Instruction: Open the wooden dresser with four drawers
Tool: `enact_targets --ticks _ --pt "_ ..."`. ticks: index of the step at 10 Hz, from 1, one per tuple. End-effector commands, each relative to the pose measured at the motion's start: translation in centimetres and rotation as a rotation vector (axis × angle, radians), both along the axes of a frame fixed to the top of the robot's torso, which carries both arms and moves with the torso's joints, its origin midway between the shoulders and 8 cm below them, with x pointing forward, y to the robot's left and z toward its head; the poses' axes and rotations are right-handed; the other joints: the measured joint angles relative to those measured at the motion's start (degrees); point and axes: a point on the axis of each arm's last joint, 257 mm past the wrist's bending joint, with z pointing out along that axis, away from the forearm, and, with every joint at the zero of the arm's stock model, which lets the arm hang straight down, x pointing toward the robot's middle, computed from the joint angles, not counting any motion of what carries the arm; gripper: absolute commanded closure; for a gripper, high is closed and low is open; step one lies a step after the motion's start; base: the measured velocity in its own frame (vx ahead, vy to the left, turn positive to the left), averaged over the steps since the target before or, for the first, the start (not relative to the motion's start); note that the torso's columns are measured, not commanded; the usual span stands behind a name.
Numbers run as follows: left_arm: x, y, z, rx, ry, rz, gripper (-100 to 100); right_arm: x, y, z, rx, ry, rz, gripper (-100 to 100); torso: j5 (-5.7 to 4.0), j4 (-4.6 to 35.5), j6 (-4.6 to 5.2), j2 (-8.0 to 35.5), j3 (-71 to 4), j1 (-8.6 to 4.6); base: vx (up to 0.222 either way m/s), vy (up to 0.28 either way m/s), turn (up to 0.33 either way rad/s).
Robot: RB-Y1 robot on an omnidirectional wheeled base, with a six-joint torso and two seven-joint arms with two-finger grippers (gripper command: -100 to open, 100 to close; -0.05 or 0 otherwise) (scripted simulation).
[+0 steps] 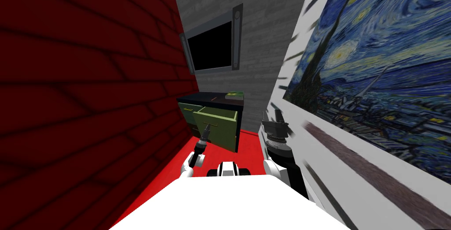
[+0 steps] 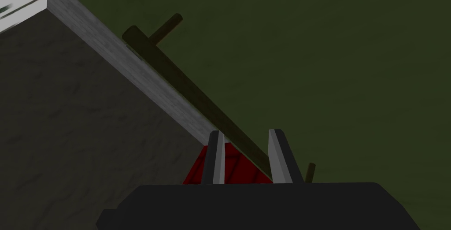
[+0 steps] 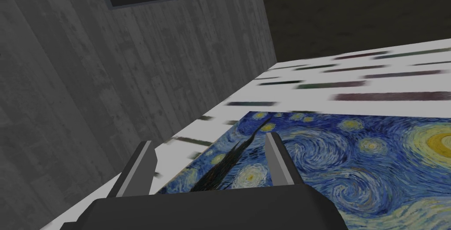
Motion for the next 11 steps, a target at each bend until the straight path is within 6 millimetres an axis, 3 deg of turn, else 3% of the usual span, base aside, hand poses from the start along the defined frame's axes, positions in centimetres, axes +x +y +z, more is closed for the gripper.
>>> enact_targets --ticks 1,4,5,10,11 --pt "1.5 -0.6 0.1 0.003 -0.001 -0.018 100 0.0 0.0 0.0 0.0 0.0 0.0 0 0.02 -0.1 0.04 -0.1 0.0 -0.06 -0.09 0.005 0.105" --pt "3.8 -1.2 0.6 0.009 -0.002 -0.036 100 0.0 0.0 0.0 0.0 0.0 0.0 0 -0.04 0.1 -0.09 0.2 0.1 0.02 -0.136 -0.002 0.077" --pt "4.0 -1.2 -0.1 0.011 0.017 -0.035 100 0.0 0.0 0.0 0.0 0.0 0.0 0 -0.07 0.2 -0.02 0.1 0.1 -0.06 -0.045 0.004 -0.001" --pt "7.0 -1.8 1.3 0.019 0.008 -0.054 100 0.0 0.0 0.0 0.0 0.0 0.0 0 -0.1 0.3 -0.18 0.3 0.1 0.05 -0.083 0.002 0.065" --pt "7.7 -1.8 1.8 0.017 0.016 -0.052 -100 0.0 0.0 0.0 0.0 0.0 0.0 0 -0.1 0.4 -0.16 0.3 0.2 0.07 -0.078 0.002 0.01"
